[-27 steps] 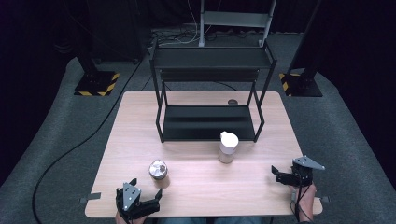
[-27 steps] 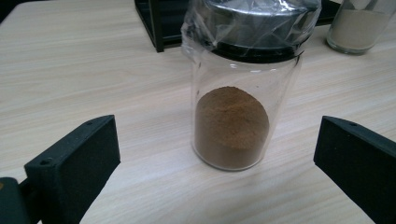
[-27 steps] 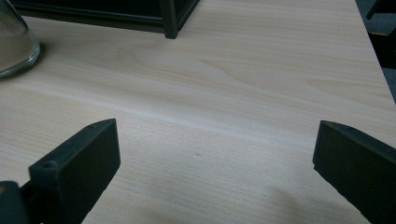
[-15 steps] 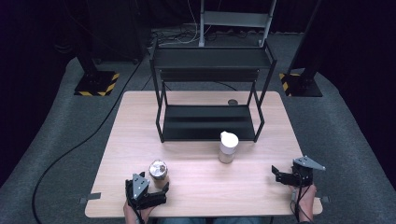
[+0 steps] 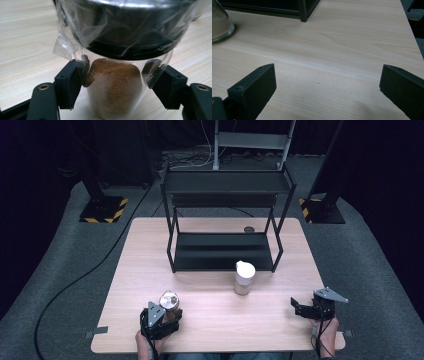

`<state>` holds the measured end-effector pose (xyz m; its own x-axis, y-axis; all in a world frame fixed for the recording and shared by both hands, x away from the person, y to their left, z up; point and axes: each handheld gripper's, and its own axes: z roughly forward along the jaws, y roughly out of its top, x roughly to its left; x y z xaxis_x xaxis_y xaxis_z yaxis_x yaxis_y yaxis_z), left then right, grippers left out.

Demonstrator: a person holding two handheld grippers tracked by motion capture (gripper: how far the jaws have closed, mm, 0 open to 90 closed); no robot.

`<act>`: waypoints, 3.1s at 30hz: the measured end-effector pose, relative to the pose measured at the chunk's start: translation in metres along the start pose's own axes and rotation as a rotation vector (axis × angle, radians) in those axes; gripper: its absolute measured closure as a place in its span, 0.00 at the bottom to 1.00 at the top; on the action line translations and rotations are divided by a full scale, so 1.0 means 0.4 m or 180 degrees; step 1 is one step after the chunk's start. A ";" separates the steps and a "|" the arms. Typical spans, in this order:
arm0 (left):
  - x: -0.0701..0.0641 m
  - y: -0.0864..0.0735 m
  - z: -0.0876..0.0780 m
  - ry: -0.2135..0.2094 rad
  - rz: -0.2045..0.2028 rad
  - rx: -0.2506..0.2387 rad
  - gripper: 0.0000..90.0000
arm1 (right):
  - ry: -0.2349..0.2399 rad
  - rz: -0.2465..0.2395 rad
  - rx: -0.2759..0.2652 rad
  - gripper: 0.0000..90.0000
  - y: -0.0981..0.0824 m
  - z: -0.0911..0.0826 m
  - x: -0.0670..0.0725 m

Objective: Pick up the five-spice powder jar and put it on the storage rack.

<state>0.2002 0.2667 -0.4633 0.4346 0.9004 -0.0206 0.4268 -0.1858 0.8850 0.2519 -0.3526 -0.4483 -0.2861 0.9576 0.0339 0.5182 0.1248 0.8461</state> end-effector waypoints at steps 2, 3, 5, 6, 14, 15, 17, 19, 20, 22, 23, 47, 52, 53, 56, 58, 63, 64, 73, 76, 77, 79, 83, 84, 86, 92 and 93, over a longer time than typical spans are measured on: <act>0.003 0.000 0.000 -0.0032 0.0001 -0.0002 0.33 | 0.0005 0.0004 -0.0003 0.00 0.000 0.000 -0.001; 0.005 0.000 0.000 -0.0038 0.0013 0.0001 0.33 | 0.0008 0.0006 -0.0011 0.00 -0.002 0.000 -0.002; 0.009 0.004 -0.001 -0.0063 0.0024 0.0019 0.34 | 0.0009 0.0008 -0.0021 0.00 -0.003 -0.001 -0.002; 0.014 0.007 -0.002 -0.0097 0.0021 0.0032 0.34 | 0.0009 0.0009 -0.0020 0.00 -0.003 -0.001 -0.002; 0.035 0.016 -0.012 -0.0259 0.0027 0.0043 0.34 | 0.0039 0.0019 -0.0034 0.00 -0.005 -0.002 -0.007; 0.036 0.019 -0.014 -0.0271 0.0036 0.0044 0.34 | 0.0042 0.0021 -0.0031 0.00 -0.004 -0.002 -0.008; 0.039 0.026 -0.018 -0.0293 0.0067 0.0048 0.34 | 0.0048 0.0023 -0.0033 0.00 -0.005 -0.002 -0.008; 0.044 0.032 -0.023 -0.0324 0.0067 0.0034 0.34 | 0.0051 0.0029 -0.0041 0.00 -0.006 -0.003 -0.009; 0.047 0.036 -0.026 -0.0342 0.0063 0.0027 0.34 | 0.0052 0.0036 -0.0042 0.00 -0.006 -0.003 -0.010; 0.053 0.044 -0.031 -0.0365 0.0074 0.0011 0.34 | 0.0061 0.0042 -0.0043 0.00 -0.006 -0.003 -0.012; 0.057 0.050 -0.033 -0.0385 0.0072 0.0000 0.34 | 0.0069 0.0042 -0.0049 0.00 -0.007 -0.003 -0.013; 0.091 0.157 -0.021 -0.0593 0.0280 -0.0024 0.34 | 0.0112 0.0080 -0.0080 0.00 -0.012 -0.005 -0.022; 0.098 0.182 -0.010 -0.0612 0.0344 -0.0012 0.34 | 0.0109 0.0094 -0.0085 0.00 -0.012 -0.005 -0.022; 0.098 0.186 -0.009 -0.0613 0.0354 -0.0011 0.34 | 0.0110 0.0092 -0.0085 0.00 -0.012 -0.005 -0.022; 0.102 0.198 -0.004 -0.0619 0.0373 -0.0016 0.34 | 0.0110 0.0093 -0.0086 0.00 -0.013 -0.005 -0.023; 0.104 0.205 0.000 -0.0627 0.0386 -0.0020 0.34 | 0.0111 0.0089 -0.0080 0.00 -0.012 -0.005 -0.023; 0.112 0.227 0.009 -0.0648 0.0425 -0.0018 0.34 | 0.0117 0.0090 -0.0075 0.00 -0.011 -0.004 -0.023; 0.113 0.234 0.011 -0.0649 0.0452 -0.0008 0.34 | 0.0119 0.0091 -0.0072 0.00 -0.010 -0.004 -0.023; 0.119 0.274 0.032 -0.0669 0.0510 -0.0023 0.34 | 0.0130 0.0097 -0.0071 0.00 -0.010 -0.004 -0.025; 0.123 0.295 0.044 -0.0678 0.0538 -0.0032 0.34 | 0.0127 0.0100 -0.0070 0.00 -0.010 -0.004 -0.025; 0.123 0.295 0.044 -0.0678 0.0538 -0.0032 0.34 | 0.0127 0.0100 -0.0070 0.00 -0.010 -0.004 -0.025; 0.123 0.305 0.049 -0.0680 0.0562 -0.0023 0.34 | 0.0134 0.0106 -0.0064 0.00 -0.009 -0.003 -0.027; 0.125 0.318 0.059 -0.0688 0.0566 -0.0041 0.34 | 0.0130 0.0112 -0.0078 0.00 -0.011 -0.004 -0.027; 0.126 0.327 0.063 -0.0692 0.0579 -0.0037 0.34 | 0.0131 0.0115 -0.0073 0.00 -0.011 -0.004 -0.027; 0.130 0.335 0.068 -0.0703 0.0572 -0.0049 0.34 | 0.0144 0.0109 -0.0072 0.00 -0.011 -0.004 -0.028; 0.137 0.356 0.076 -0.0719 0.0585 -0.0063 0.34 | 0.0138 0.0111 -0.0079 0.00 -0.012 -0.004 -0.028; 0.137 0.364 0.078 -0.0711 0.0610 -0.0067 0.34 | 0.0146 0.0115 -0.0076 0.00 -0.011 -0.004 -0.029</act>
<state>0.3110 0.2767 -0.3502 0.6705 0.7403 0.0479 0.3047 -0.3337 0.8921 0.2517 -0.3648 -0.4516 -0.3047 0.9483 0.0885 0.5095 0.0838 0.8564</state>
